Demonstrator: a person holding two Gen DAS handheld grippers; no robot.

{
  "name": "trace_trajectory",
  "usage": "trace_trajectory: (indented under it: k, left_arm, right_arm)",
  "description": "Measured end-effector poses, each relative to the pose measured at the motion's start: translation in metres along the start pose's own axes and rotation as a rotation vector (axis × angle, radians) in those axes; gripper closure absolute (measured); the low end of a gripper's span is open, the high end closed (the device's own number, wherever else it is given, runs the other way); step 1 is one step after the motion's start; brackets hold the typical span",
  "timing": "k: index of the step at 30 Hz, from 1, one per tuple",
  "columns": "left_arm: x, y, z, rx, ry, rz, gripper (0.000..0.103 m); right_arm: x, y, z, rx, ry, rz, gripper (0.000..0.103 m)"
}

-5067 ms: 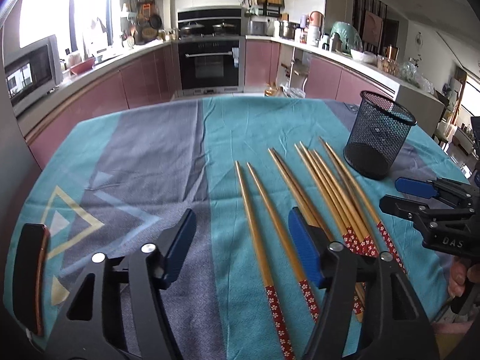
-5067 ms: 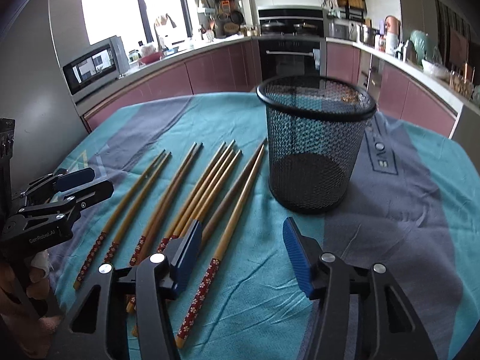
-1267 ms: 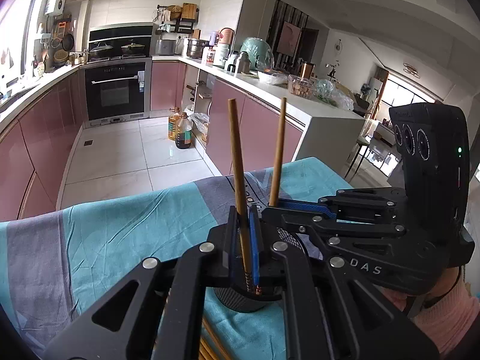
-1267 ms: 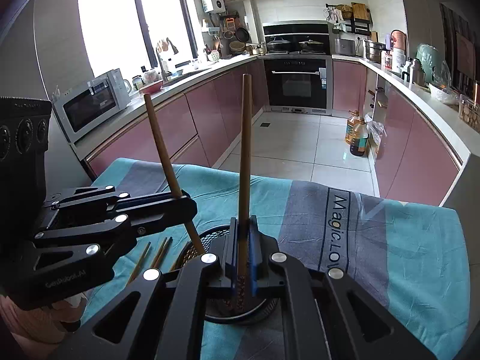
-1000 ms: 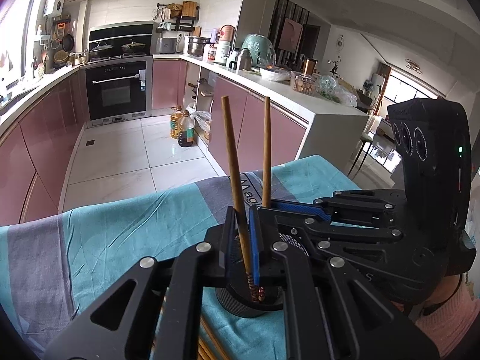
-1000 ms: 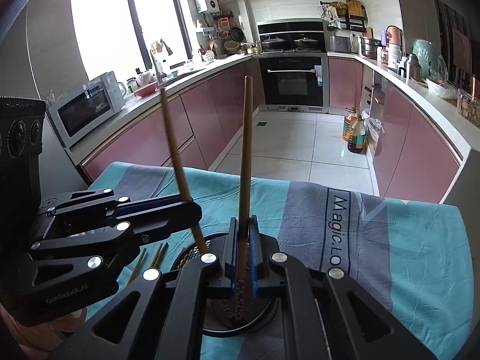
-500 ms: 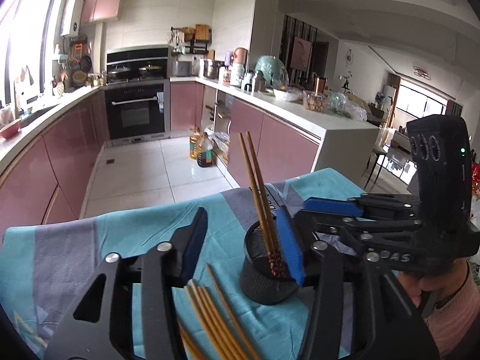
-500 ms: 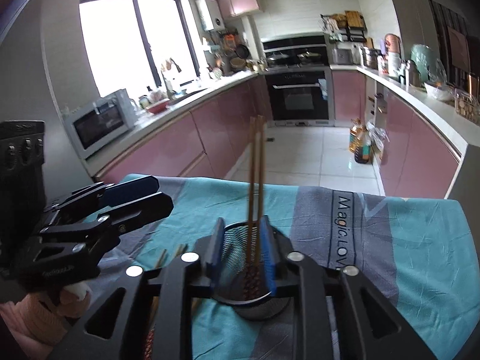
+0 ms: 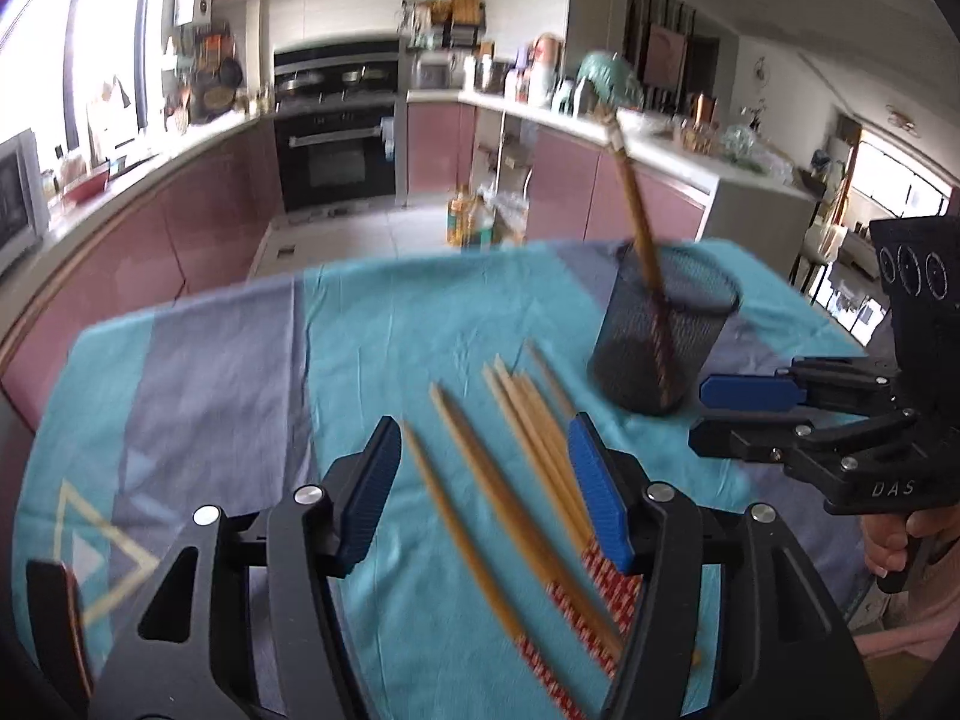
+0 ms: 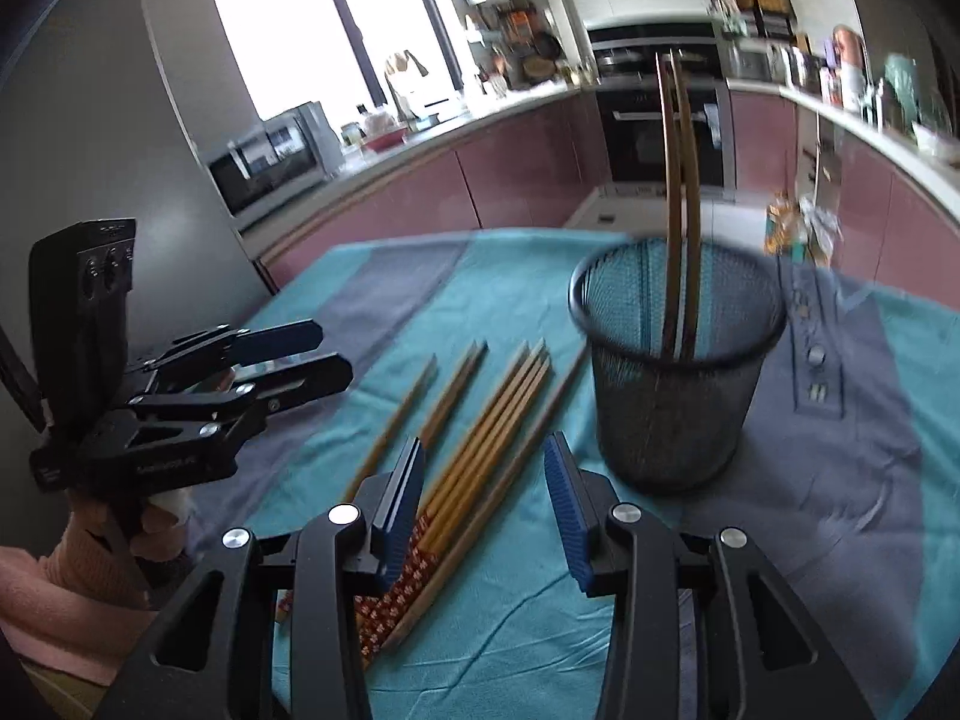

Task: Organize utensils
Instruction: 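Move the right tool back and grasp another chopstick while the left tool grasps one too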

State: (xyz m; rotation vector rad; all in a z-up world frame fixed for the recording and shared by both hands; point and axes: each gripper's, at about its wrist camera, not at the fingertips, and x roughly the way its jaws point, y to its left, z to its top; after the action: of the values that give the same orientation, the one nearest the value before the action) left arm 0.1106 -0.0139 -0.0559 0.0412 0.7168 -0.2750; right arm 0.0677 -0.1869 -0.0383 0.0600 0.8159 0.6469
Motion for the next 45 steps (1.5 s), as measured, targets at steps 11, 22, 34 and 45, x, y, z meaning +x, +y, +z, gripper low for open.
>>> trace_trajectory:
  k: [11,22,34,45]
  left_arm:
    - [0.037,0.016,-0.044,-0.084,0.151,-0.024,0.052]
    - [0.049,0.009,-0.043,-0.088,0.180,-0.016,0.059]
    - [0.060,0.005,-0.037,-0.050,0.191,0.026,0.075]
    - [0.062,0.006,-0.038,-0.050,0.197,0.024,0.078]
  right_arm:
    - [0.041,0.003,-0.017,0.038,0.087,-0.065,0.066]
    - [0.053,0.004,-0.017,0.026,0.099,-0.111,0.069]
    - [0.060,0.010,-0.015,-0.006,0.115,-0.147,0.081]
    - [0.055,0.002,-0.015,0.017,0.126,-0.161,0.080]
